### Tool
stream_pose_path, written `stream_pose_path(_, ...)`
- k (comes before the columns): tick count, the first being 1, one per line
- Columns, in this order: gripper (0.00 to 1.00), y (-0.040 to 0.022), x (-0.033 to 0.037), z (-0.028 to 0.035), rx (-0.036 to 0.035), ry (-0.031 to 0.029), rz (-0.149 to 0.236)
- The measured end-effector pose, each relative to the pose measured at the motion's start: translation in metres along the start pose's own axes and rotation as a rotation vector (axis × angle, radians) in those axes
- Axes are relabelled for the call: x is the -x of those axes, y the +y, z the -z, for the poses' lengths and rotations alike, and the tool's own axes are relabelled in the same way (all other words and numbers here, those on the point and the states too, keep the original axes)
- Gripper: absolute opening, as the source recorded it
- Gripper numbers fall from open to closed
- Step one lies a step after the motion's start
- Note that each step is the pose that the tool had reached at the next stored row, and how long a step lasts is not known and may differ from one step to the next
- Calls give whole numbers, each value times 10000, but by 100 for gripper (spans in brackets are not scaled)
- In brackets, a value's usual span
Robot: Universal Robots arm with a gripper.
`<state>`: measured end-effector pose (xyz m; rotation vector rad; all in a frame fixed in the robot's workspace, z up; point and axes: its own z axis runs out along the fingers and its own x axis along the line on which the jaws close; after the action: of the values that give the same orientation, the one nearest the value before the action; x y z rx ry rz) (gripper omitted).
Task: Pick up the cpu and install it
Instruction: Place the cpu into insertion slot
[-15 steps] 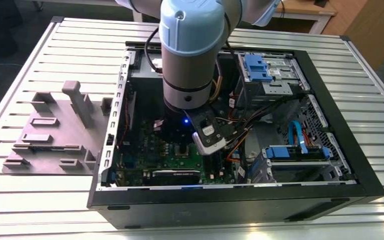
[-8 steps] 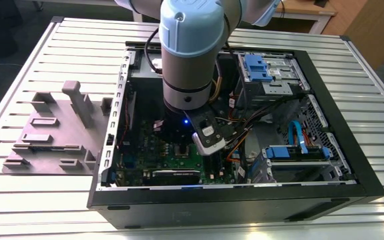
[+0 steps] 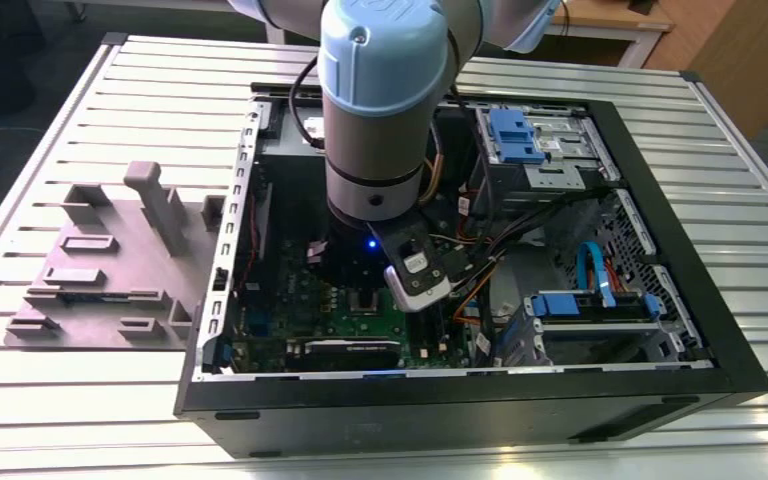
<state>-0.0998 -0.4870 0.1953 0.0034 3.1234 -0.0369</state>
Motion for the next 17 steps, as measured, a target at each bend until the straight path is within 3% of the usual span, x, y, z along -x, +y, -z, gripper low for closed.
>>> stream_pose_path(17,10,1,-7,1,-1,-2,-1)
